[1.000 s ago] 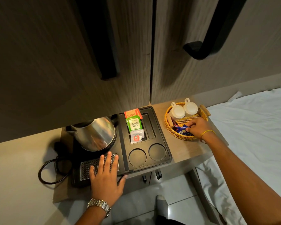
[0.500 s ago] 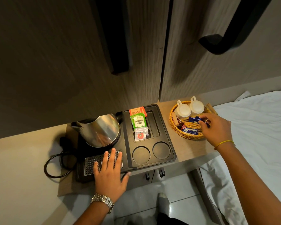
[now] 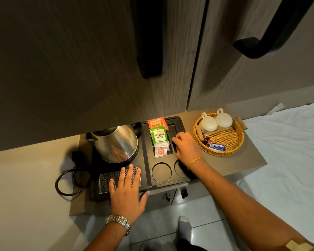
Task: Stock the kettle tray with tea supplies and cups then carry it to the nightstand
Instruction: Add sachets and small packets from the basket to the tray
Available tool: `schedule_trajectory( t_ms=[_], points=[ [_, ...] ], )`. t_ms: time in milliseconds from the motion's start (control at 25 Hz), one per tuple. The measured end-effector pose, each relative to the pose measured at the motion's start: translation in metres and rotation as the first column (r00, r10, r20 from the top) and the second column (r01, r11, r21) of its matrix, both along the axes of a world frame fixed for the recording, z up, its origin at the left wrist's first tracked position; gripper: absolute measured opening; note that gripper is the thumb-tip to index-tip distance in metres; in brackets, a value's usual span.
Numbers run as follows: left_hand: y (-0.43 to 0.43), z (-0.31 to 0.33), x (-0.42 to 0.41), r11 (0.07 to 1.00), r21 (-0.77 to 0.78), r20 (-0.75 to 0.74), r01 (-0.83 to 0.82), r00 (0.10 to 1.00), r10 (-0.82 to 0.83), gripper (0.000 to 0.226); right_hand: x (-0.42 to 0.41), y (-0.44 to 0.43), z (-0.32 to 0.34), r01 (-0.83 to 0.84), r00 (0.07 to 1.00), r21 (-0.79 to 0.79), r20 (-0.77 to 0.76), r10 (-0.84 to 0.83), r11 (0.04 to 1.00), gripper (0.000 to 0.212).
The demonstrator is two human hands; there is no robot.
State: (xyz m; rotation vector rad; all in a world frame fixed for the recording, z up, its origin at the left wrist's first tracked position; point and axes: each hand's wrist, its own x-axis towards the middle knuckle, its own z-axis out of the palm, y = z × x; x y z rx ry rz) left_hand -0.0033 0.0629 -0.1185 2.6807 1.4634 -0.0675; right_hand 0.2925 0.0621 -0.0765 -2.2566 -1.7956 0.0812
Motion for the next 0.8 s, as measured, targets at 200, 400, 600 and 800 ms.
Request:
schedule_trajectory(
  t_ms=[200,400,600,800],
  points=[
    [0.001,0.000,0.001,1.000,-0.007,0.006,-0.005,1.000,0.005,0.090,-0.002,-0.004,-0.015,0.012,1.000,-0.021,0.002,-0.012,1.000,0.039],
    [0.001,-0.003,0.000,1.000,-0.014,0.005,-0.007,1.000,0.007,0.091,-0.010,-0.001,-0.021,0.073,0.997,-0.060,0.020,-0.072,0.995,0.037],
    [0.001,-0.003,0.001,1.000,-0.013,-0.003,-0.007,1.000,0.007,0.091,-0.014,-0.003,-0.025,0.050,0.997,-0.034,-0.063,-0.052,0.998,0.041],
    [0.001,-0.002,0.001,1.000,-0.006,-0.007,-0.006,1.000,0.006,0.089,-0.007,0.002,-0.026,0.026,0.991,-0.050,-0.129,-0.032,0.998,0.040]
  ],
)
